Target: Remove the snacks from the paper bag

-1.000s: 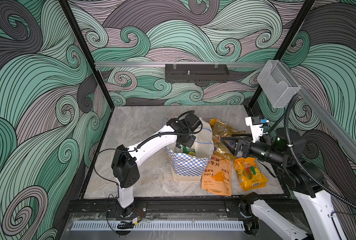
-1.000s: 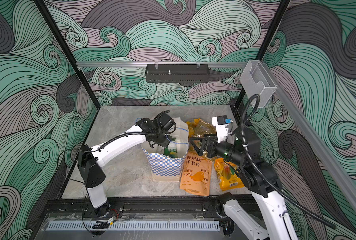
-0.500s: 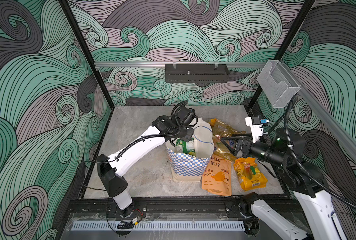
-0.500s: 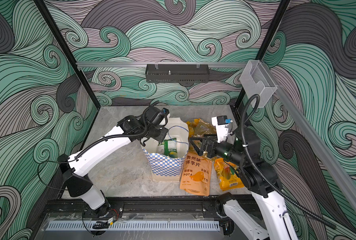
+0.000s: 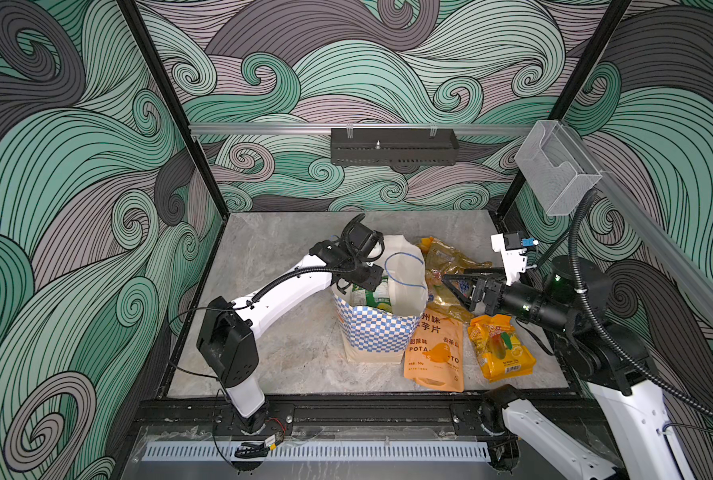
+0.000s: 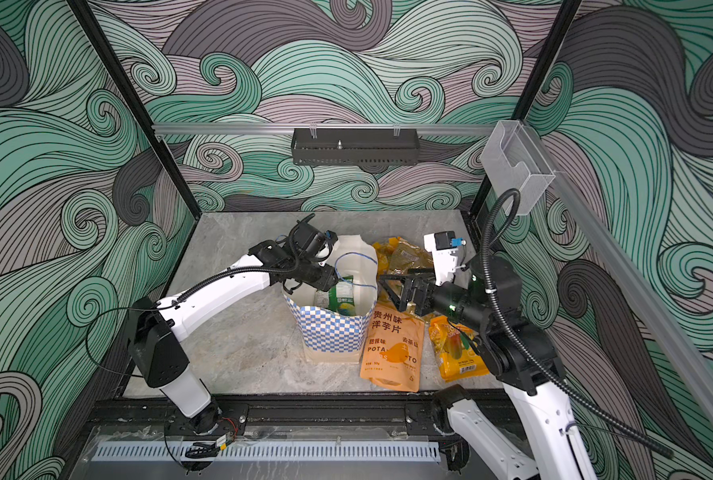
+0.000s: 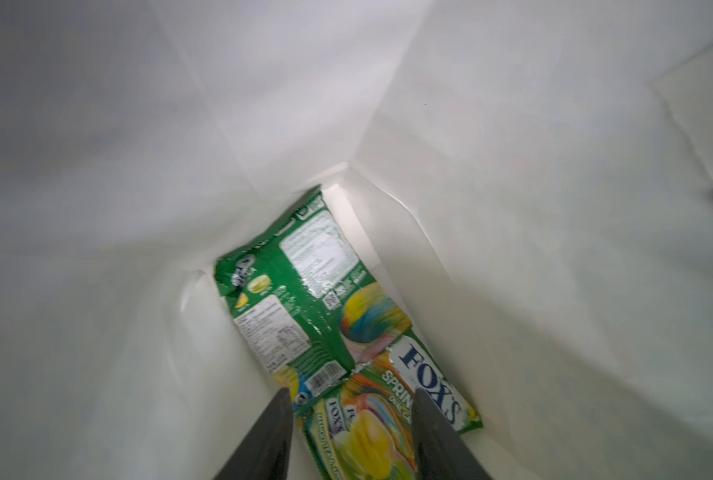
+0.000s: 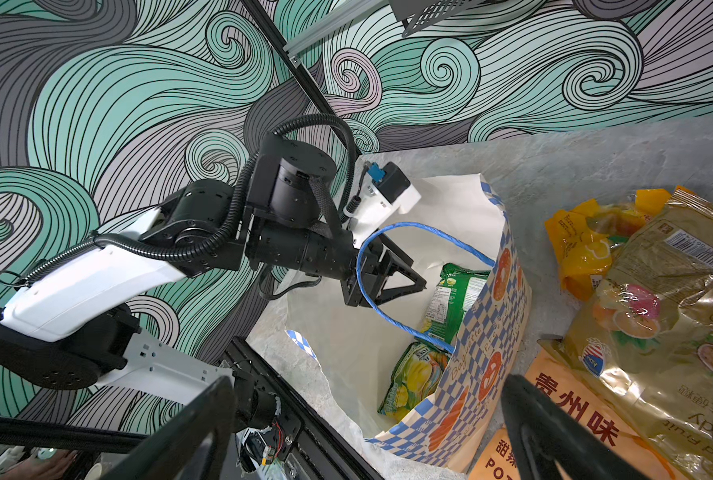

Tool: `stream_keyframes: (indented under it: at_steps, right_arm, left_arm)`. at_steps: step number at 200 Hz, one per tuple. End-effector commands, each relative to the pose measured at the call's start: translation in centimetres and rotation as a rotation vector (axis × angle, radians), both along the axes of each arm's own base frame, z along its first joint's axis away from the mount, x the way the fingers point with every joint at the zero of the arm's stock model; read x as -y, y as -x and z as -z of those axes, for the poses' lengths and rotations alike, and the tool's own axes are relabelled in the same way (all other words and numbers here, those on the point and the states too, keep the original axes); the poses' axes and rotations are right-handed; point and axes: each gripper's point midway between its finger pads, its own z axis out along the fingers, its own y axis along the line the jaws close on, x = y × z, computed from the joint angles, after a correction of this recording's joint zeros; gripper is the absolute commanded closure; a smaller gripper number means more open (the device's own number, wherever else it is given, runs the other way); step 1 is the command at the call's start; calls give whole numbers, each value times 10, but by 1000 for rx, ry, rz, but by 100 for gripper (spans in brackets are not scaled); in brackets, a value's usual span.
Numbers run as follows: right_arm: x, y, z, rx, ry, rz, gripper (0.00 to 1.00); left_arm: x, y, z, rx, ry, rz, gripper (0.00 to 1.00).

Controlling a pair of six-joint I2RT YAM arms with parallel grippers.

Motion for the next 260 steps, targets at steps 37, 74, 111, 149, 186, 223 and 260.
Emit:
stream_keyframes:
  at_steps: [37,74,111,149,186,223,260]
  right_arm:
    - [-3,-3,0,-8,-11,-6,0]
    - [-2,-1,-1,-2,-13,0,0]
    - [-2,0,-1,-4,-11,-5,0]
    - [-1,0,1,-7,-4,-1,0]
    - [-2,-2,2,-13,-8,-4,0]
    - [-2,-1,3,-15,-5,-4,0]
    - [-2,-1,5,-19,-5,-3,0]
  left_arm:
    - [30,5,30,-115,52,20,38]
    - [28,10,70,-138,-49,43,28]
    - [23,5,95,-137,-138,42,21]
    - [16,12,125,-158,-232,72,19]
    - [15,17,149,-183,-270,92,15]
    - [14,24,168,-218,-282,115,12]
    - [11,32,187,-248,-315,122,12]
